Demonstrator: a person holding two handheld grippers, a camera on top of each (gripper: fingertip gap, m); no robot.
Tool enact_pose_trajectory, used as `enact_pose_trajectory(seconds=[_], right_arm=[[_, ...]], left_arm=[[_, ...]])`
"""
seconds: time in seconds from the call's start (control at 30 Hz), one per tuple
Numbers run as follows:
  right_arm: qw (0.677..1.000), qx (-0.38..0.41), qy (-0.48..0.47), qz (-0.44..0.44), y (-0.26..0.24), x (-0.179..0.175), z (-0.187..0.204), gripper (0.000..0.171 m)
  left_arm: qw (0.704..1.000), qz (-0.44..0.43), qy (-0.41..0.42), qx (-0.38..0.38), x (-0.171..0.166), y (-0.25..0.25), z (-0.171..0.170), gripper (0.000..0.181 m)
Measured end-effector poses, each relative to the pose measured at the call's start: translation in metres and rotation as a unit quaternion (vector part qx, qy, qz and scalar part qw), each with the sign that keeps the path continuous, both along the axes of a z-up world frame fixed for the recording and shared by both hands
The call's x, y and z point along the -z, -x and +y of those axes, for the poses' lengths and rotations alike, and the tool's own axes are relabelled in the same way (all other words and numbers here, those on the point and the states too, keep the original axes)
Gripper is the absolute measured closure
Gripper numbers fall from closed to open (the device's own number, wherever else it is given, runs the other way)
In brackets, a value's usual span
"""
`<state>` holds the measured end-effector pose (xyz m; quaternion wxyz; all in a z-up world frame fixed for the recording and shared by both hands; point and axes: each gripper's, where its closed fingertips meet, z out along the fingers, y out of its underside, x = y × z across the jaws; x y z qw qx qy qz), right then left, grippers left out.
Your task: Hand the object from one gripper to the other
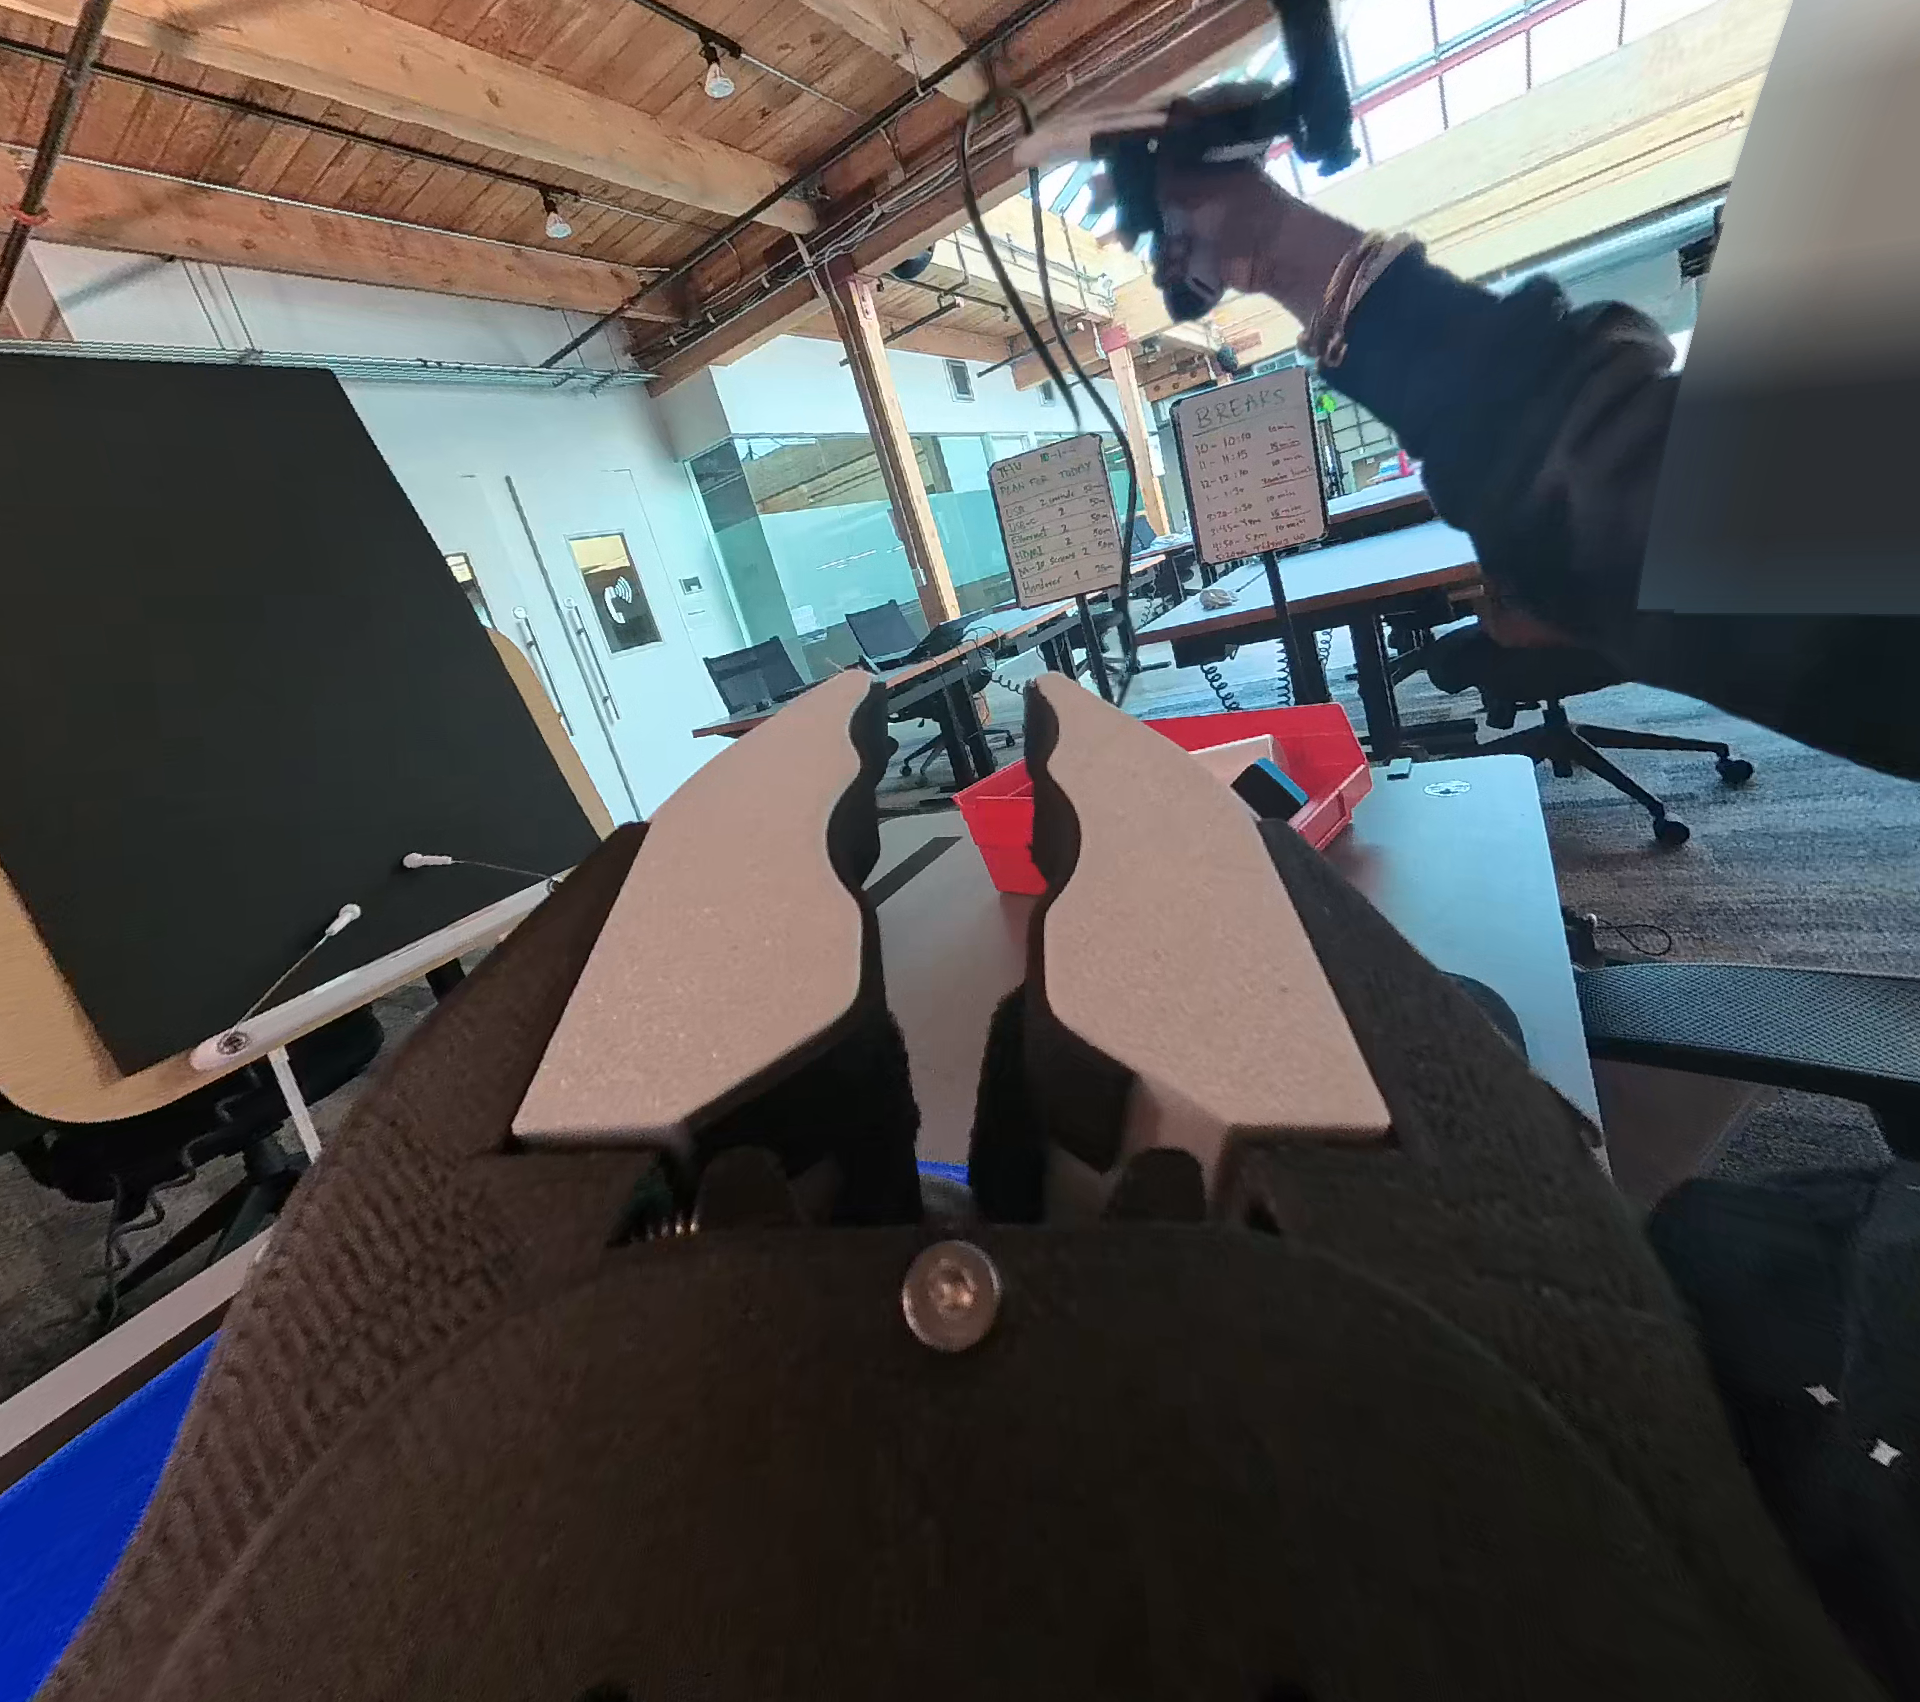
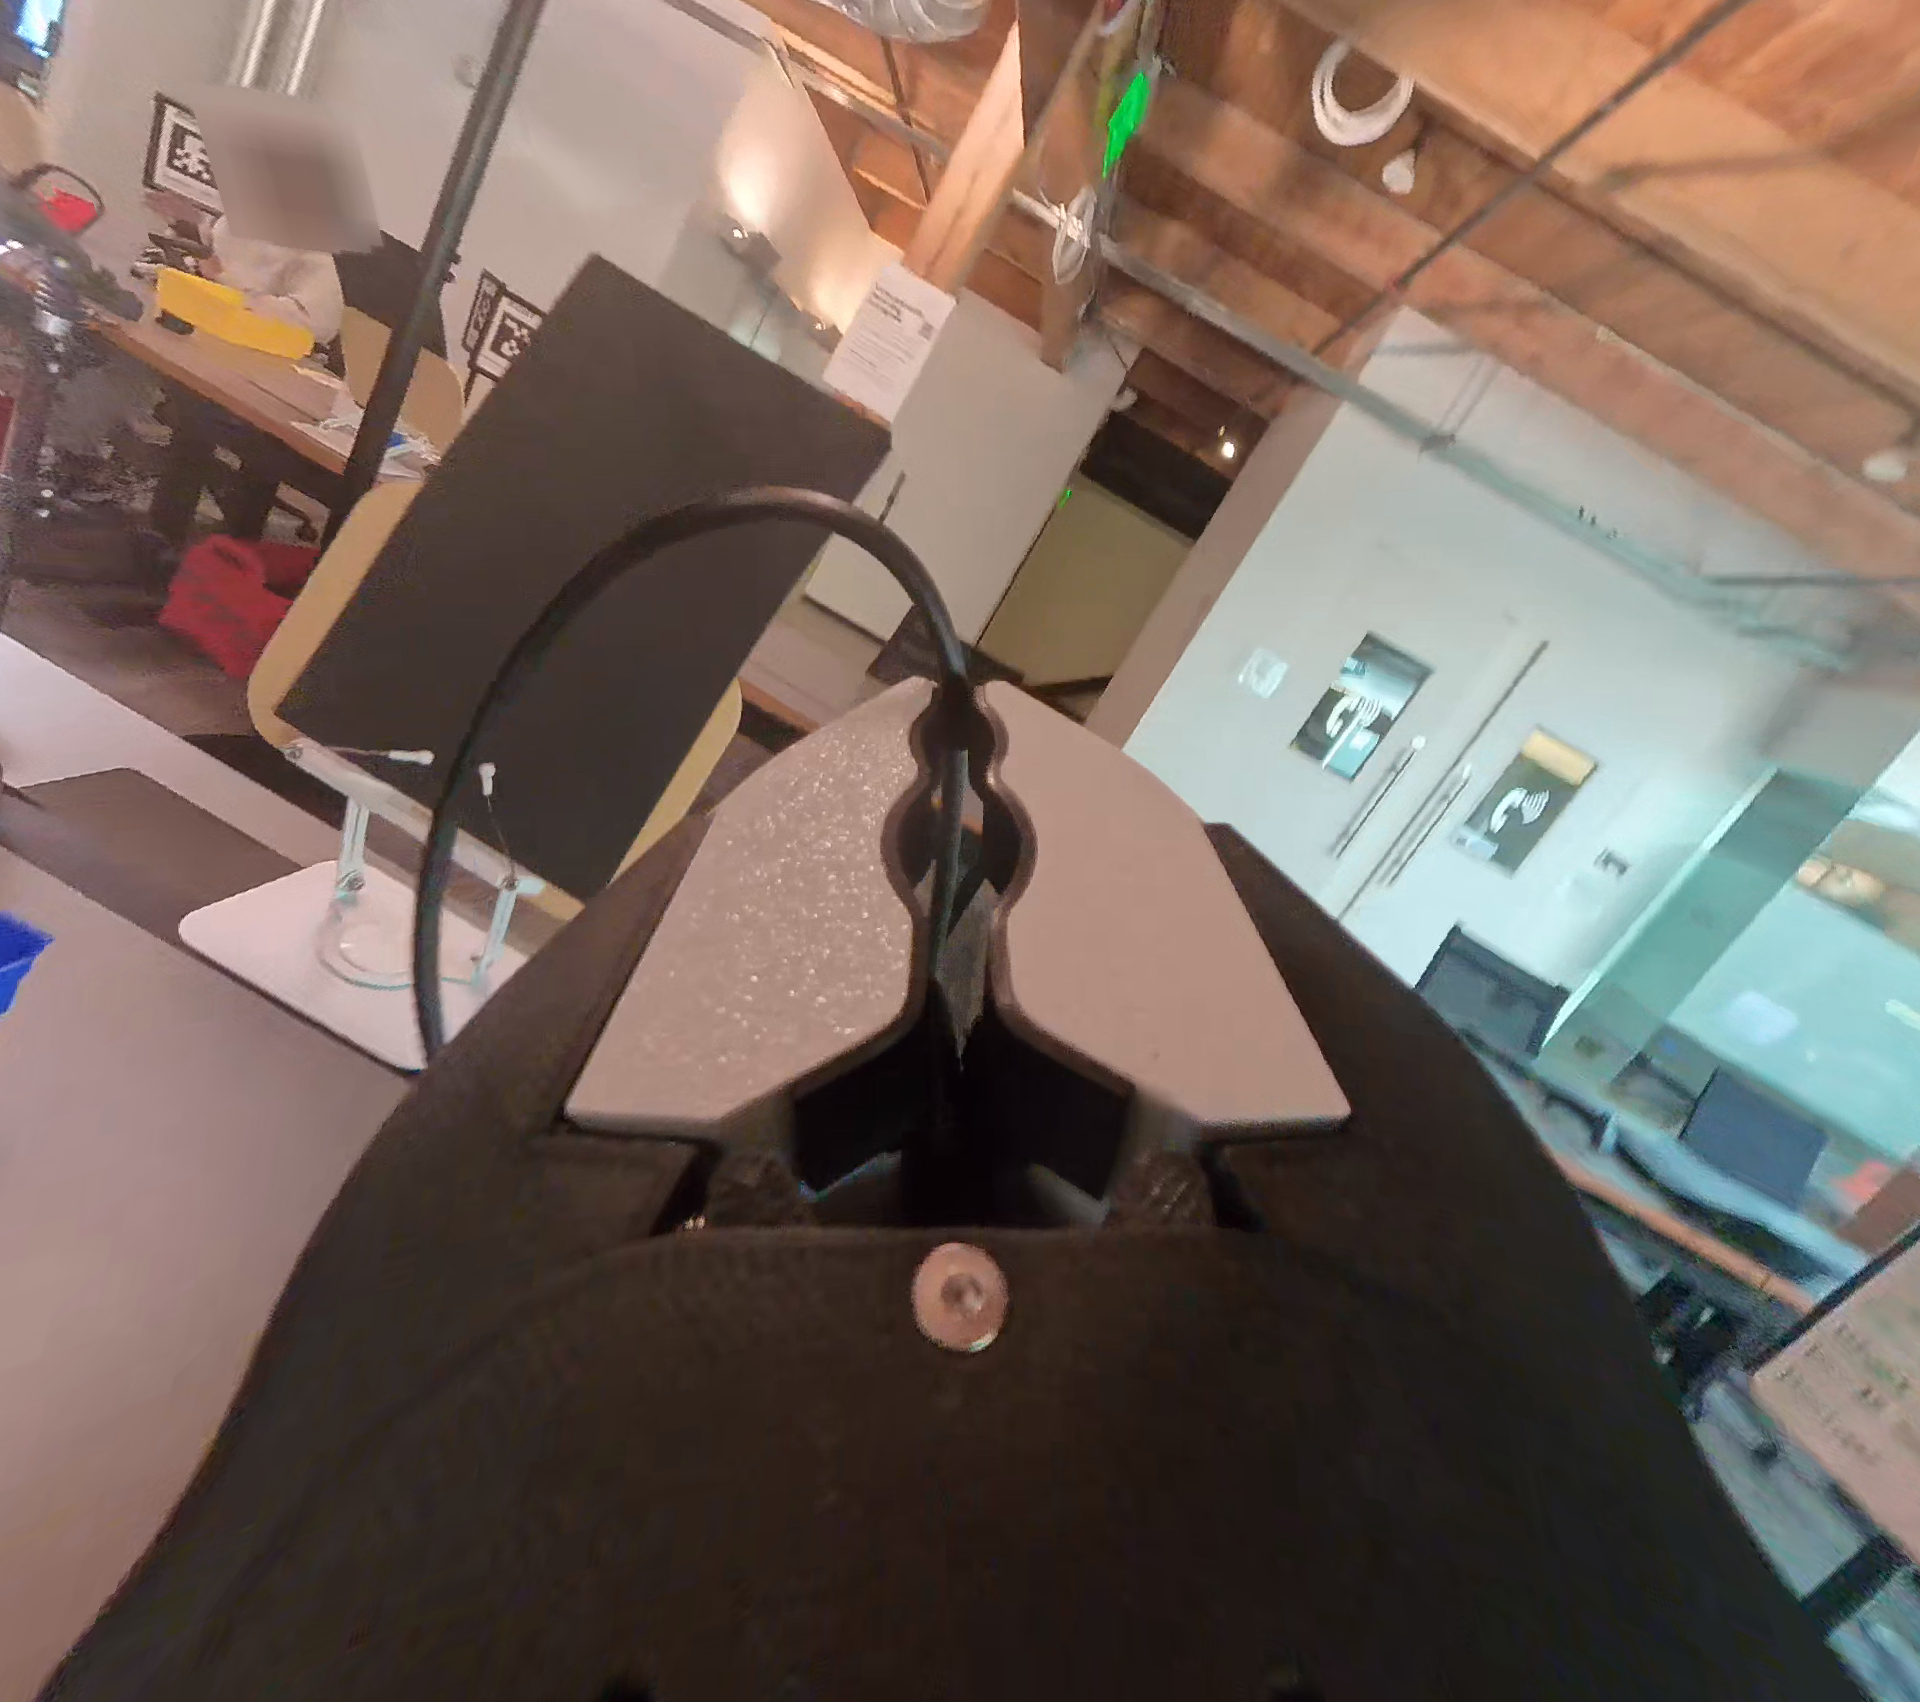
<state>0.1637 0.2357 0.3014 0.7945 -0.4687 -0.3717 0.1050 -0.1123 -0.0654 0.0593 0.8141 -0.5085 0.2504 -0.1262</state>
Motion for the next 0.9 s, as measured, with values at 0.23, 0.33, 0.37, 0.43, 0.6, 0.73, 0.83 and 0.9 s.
enact_pose_trajectory(seconds=[0.23,0.33,0.37,0.43,0.6,0.73,0.83,0.9], right_arm=[[0.987,0.071,0.141,-0.01,-0.041,0.1,0.074,0.168],[0.963,0.144,0.223,-0.053,-0.069,0.161,0.101,0.167],[0.951,0.159,0.256,-0.071,-0.076,0.184,0.107,0.167],[0.925,0.182,0.317,-0.101,-0.087,0.227,0.116,0.167],[0.875,0.235,0.399,-0.139,-0.108,0.302,0.14,0.166],[0.877,0.19,0.432,-0.091,-0.09,0.313,0.15,0.167],[0.865,0.177,0.457,-0.106,-0.079,0.326,0.151,0.167],[0.844,0.162,0.491,-0.142,-0.071,0.347,0.145,0.167]], left_arm=[[1.0,-0.003,0.009,0.001,0.002,0.001,0.002,0.157],[0.999,-0.019,0.035,0.001,0.004,0.004,0.004,0.157],[0.999,-0.027,0.043,0.0,0.005,0.006,0.006,0.157],[0.998,-0.04,0.058,0.001,0.007,0.008,0.008,0.157],[0.996,-0.059,0.068,-0.003,0.009,0.013,0.013,0.157],[0.997,-0.066,0.04,-0.019,0.005,0.019,0.014,0.16],[0.995,-0.078,0.048,-0.039,0.007,0.028,0.018,0.157],[0.995,-0.082,0.036,-0.053,0.005,0.033,0.018,0.15]])
